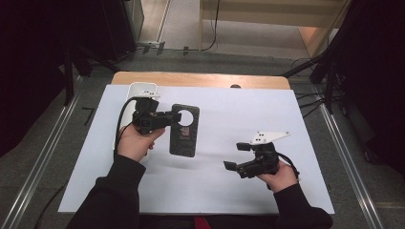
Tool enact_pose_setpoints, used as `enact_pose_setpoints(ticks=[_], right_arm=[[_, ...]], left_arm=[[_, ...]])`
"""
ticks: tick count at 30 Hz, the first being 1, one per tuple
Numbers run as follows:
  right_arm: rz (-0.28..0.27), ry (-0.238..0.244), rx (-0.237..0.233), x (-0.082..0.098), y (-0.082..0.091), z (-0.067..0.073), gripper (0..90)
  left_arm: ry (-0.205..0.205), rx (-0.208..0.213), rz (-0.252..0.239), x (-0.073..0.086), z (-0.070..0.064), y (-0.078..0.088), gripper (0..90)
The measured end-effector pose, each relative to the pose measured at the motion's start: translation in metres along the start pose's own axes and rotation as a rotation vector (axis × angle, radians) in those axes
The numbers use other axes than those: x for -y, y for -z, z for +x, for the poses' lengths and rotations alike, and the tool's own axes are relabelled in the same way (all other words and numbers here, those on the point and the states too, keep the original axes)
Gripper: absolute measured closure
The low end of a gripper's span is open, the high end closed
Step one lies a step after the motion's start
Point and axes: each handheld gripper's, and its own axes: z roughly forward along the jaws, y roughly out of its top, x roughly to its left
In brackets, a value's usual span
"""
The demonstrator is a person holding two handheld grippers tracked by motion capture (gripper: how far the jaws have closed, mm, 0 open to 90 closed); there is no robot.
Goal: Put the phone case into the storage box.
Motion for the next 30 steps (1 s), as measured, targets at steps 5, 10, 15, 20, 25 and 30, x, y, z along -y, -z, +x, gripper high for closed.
enact_pose_setpoints(ticks=[5,10,15,20,25,30], right_arm=[[-0.007,0.017,0.009,0.006,0.004,0.0,10.3],[-0.016,0.022,0.01,0.016,0.008,0.0,10.3],[-0.016,0.006,0.011,0.021,0.011,-0.002,10.3],[-0.009,-0.011,0.02,0.032,0.016,-0.004,10.3],[0.001,-0.019,0.034,0.039,0.018,-0.005,10.4],[0.002,-0.027,0.048,0.047,0.022,-0.008,10.3]], left_arm=[[0.0,0.006,0.003,0.0,0.001,0.001,72.1],[0.004,0.009,0.0,0.0,0.002,0.002,72.1],[0.004,0.021,0.007,-0.001,0.003,0.003,72.1],[0.007,0.022,0.006,-0.002,0.004,0.004,72.2],[0.006,0.029,0.006,-0.002,0.006,0.006,72.1],[0.017,0.036,-0.003,-0.004,0.008,0.009,72.1]])
